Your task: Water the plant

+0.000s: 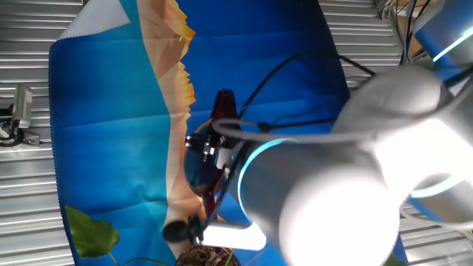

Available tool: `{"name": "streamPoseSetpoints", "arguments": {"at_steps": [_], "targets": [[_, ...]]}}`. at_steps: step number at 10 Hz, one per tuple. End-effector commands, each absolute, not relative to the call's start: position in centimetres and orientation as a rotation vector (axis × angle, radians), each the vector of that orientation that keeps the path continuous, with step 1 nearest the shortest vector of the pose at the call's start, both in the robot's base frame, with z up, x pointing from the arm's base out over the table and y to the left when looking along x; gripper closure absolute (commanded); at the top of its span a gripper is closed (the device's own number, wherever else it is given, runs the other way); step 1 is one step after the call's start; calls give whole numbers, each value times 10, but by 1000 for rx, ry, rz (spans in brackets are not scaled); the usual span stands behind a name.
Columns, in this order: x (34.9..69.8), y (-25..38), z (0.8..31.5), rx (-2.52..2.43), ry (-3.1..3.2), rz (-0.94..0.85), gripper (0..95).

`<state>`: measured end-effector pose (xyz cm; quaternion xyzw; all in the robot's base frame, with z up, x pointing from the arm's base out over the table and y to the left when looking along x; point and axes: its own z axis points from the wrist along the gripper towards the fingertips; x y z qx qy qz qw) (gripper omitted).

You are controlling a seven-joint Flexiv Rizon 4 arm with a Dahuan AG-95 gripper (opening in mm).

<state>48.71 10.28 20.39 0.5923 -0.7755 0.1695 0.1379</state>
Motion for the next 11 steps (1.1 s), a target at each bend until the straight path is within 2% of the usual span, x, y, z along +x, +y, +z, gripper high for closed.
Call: {"name": "streamPoseSetpoints", "arguments": {"at_steps": [1,11], "targets": [[485,100,201,1729,-2286,439,950],[485,77,179,1788,-2350,333,950]]}}
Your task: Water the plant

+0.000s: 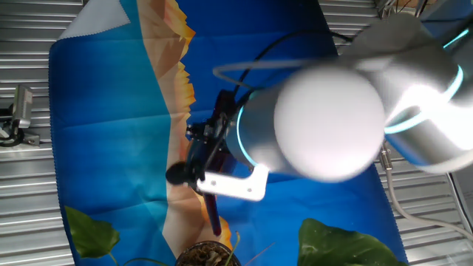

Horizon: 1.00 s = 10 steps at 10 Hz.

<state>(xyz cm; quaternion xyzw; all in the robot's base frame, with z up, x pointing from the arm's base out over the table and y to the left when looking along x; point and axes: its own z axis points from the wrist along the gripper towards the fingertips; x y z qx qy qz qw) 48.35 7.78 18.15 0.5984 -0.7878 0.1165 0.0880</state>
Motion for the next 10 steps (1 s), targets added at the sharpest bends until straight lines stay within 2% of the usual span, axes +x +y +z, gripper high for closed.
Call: {"name": "streamPoseSetpoints", "arguments": {"at_steps": [1,10], "targets": [[485,76,178,1793,-2353,330,950],[493,61,162,1829,-2407,265,950]]}}
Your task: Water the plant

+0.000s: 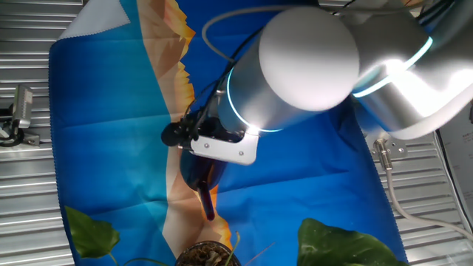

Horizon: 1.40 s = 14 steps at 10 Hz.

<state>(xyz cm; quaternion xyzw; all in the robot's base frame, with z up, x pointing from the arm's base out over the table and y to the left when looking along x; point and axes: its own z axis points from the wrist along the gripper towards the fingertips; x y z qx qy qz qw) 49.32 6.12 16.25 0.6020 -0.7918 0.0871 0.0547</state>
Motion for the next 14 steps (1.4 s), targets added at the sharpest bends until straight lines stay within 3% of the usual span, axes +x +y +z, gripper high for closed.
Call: {"name": "streamPoseSetpoints", "arguments": {"at_steps": [1,14], "targets": [[494,60,161,1832,-2412,261,950],[490,47,133,1746,-2394,246,950]]}}
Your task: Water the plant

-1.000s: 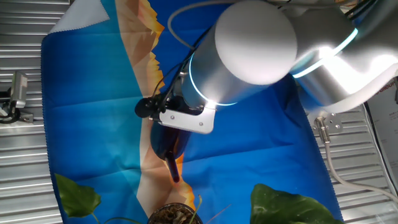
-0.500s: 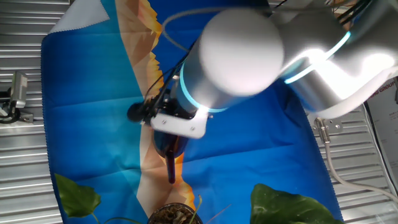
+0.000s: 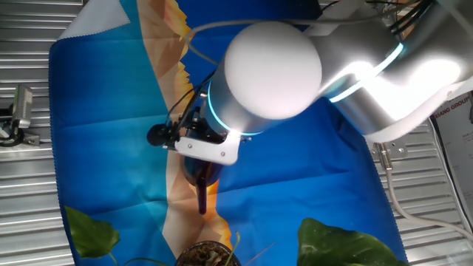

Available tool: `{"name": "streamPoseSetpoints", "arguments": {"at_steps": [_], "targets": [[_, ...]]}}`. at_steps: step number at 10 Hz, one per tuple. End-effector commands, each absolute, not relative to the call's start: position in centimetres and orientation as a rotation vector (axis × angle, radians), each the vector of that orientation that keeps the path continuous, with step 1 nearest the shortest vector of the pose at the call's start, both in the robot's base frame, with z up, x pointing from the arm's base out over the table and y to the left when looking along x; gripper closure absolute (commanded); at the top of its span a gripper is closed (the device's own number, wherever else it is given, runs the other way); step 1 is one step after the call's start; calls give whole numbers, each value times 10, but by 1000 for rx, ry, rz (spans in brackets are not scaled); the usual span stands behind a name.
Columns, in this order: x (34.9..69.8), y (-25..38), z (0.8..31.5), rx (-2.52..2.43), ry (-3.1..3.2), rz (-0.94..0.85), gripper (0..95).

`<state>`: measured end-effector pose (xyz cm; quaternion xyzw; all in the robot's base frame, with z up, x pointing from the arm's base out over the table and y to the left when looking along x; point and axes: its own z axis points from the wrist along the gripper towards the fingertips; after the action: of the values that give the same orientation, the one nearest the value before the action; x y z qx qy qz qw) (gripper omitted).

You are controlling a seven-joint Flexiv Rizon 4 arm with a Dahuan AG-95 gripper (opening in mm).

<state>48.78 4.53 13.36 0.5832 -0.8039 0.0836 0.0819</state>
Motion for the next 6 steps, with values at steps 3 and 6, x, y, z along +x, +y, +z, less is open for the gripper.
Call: {"name": "streamPoseSetpoints", "arguments": {"at_steps": [3,6], "targets": [[490,45,130,1735,-2406,244,950],[489,45,129,1738,-2424,234,950]]}}
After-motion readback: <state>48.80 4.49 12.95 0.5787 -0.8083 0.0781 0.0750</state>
